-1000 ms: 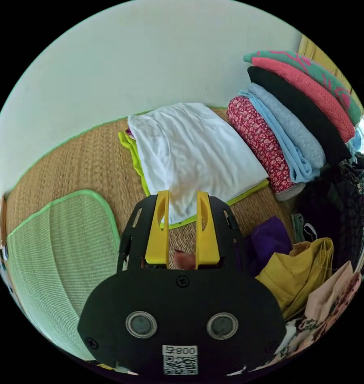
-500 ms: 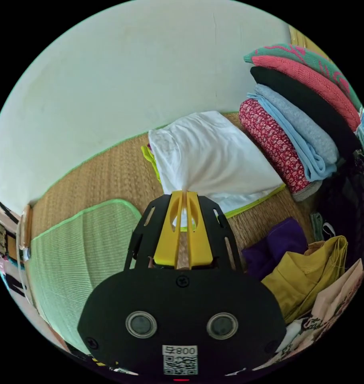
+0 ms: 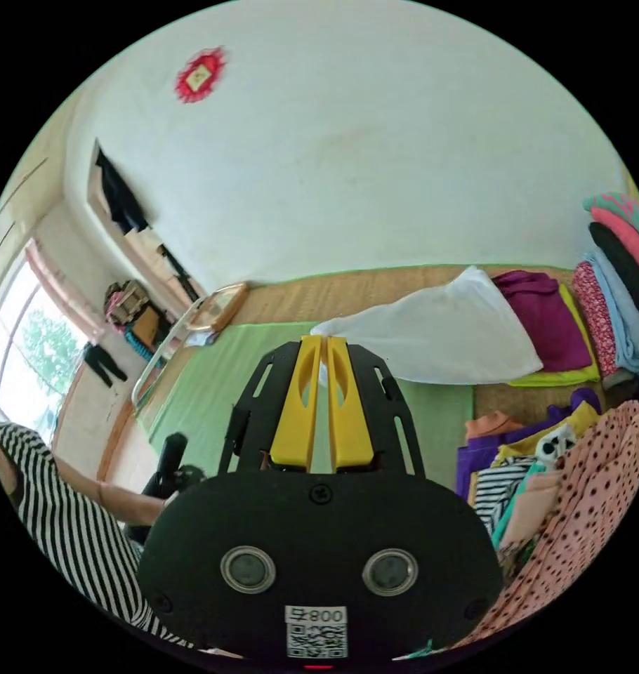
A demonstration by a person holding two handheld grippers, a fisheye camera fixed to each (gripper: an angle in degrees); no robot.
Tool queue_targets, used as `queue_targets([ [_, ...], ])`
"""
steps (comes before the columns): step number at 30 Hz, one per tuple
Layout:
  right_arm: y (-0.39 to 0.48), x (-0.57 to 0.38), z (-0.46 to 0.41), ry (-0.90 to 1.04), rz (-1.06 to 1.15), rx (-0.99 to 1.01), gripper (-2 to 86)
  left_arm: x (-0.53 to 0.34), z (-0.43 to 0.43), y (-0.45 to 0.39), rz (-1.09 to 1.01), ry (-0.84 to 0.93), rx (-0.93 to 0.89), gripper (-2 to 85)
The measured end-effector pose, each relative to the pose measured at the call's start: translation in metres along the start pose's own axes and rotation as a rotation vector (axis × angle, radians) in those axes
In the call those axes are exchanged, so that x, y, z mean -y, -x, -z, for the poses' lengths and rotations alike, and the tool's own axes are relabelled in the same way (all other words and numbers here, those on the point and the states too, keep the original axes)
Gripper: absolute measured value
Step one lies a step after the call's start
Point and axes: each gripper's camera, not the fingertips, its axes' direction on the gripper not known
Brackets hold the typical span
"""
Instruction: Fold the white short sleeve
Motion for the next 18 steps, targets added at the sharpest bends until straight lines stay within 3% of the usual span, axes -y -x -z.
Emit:
queue_targets([
  [4,0.056,-0.036,0.005,0.072,0.021,0.133,0.9,-0.039,0.087,0.018,0.106,-0.159,-0.130,5.5],
  [10,0.140,-0.102,0.024,0.143,0.060,0.206,0.9,-0.109,0.164,0.045,0.244,-0.258,-0.286,11.1],
  [18,0.207,-0.172,0.044,0.148,0.047,0.233,0.9,-0.188,0.165,0.084,0.473,-0.280,-0.567,13.5],
])
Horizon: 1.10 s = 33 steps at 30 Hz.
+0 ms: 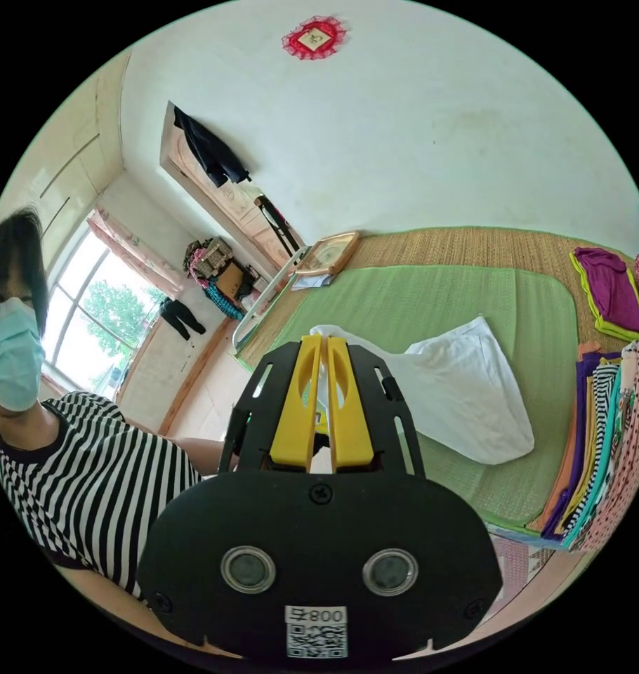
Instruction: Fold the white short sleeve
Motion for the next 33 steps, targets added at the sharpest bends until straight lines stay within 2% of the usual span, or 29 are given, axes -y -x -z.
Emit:
queue_targets([
  [7,0.026,-0.047,0.002,-0.011,-0.027,-0.037,1.0,-0.019,0.001,0.014,0.093,0.005,-0.232,13.0],
  [11,0.034,-0.076,0.004,-0.033,-0.049,-0.048,1.0,-0.016,0.005,0.006,0.068,0.019,-0.248,11.6],
  [16,0.037,-0.104,0.005,-0.055,-0.071,-0.070,1.1,-0.022,0.007,-0.012,0.018,0.064,-0.268,3.5],
  [19,0.030,-0.125,0.010,-0.082,-0.107,-0.087,1.3,-0.034,0.018,-0.021,0.013,0.048,-0.277,2.3],
  [22,0.011,-0.153,0.013,-0.092,-0.173,-0.172,1.7,-0.045,0.027,-0.036,0.009,0.010,-0.348,1.7],
  [28,-0.041,-0.228,0.013,-0.122,-0.369,-0.264,3.2,-0.048,0.015,-0.078,-0.068,0.053,-0.337,1.2],
  [33,-0.014,-0.261,-0.002,-0.219,-0.271,-0.190,7.0,-0.050,-0.019,-0.095,-0.083,0.142,-0.298,1.2],
])
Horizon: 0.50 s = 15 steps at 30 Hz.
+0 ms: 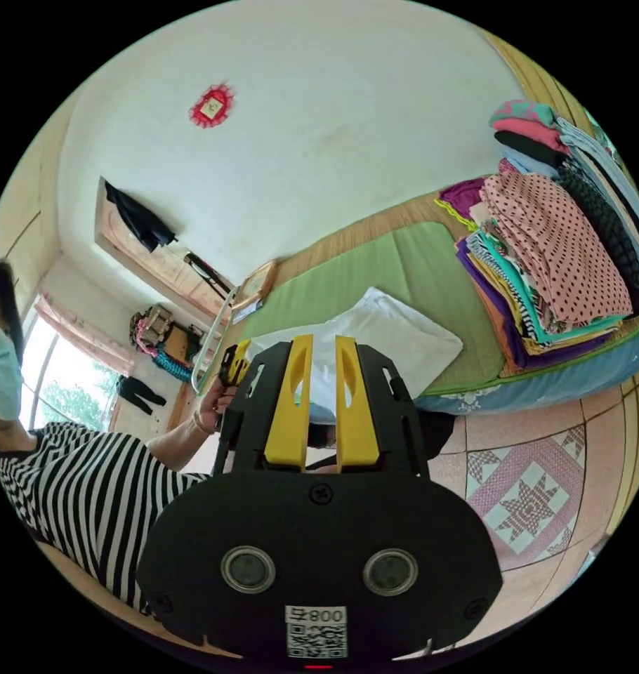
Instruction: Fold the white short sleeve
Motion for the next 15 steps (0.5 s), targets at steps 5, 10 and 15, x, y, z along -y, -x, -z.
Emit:
queue_targets([
  [5,0.054,-0.020,-0.049,0.080,0.177,-0.026,9.4,-0.006,-0.037,0.007,0.034,0.055,0.008,1.2],
  [10,0.071,-0.041,-0.084,0.105,0.230,-0.138,10.6,-0.015,-0.073,0.014,0.066,0.115,0.035,1.3],
  [15,0.067,-0.058,-0.097,0.112,0.225,-0.188,10.6,-0.019,-0.097,0.018,0.080,0.143,0.051,1.3],
])
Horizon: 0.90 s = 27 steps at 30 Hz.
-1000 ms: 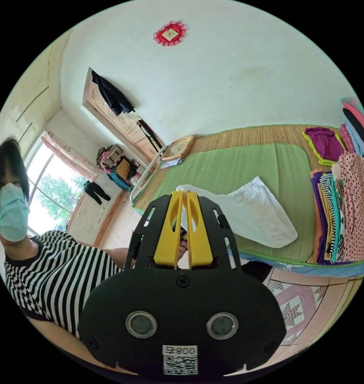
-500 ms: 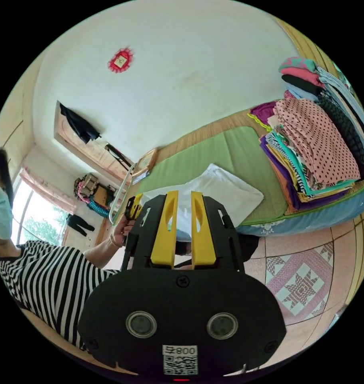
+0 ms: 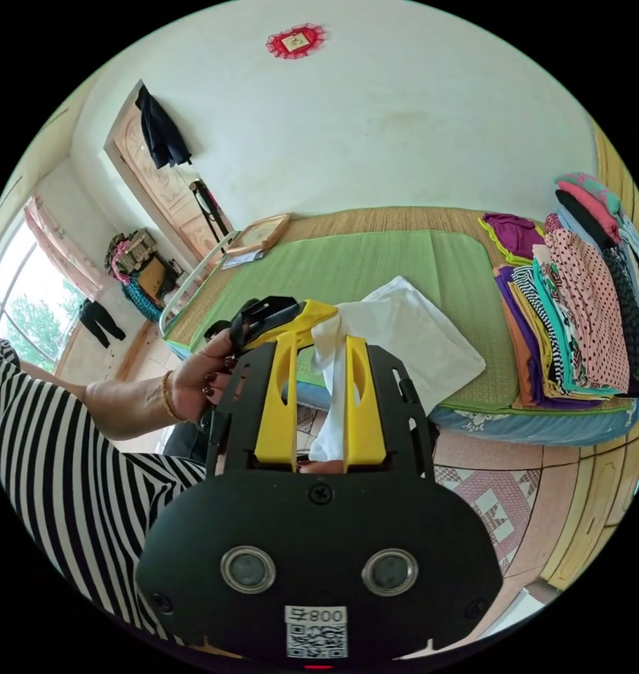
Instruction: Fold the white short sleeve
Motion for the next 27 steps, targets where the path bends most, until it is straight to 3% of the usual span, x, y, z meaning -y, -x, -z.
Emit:
queue_targets([
  [12,-0.005,-0.016,-0.022,0.060,0.029,-0.016,8.8,0.010,-0.044,0.000,0.002,0.010,0.059,1.3],
  [27,-0.028,-0.033,-0.027,0.064,0.000,0.116,2.6,0.026,-0.085,-0.007,0.006,0.061,0.058,1.8],
])
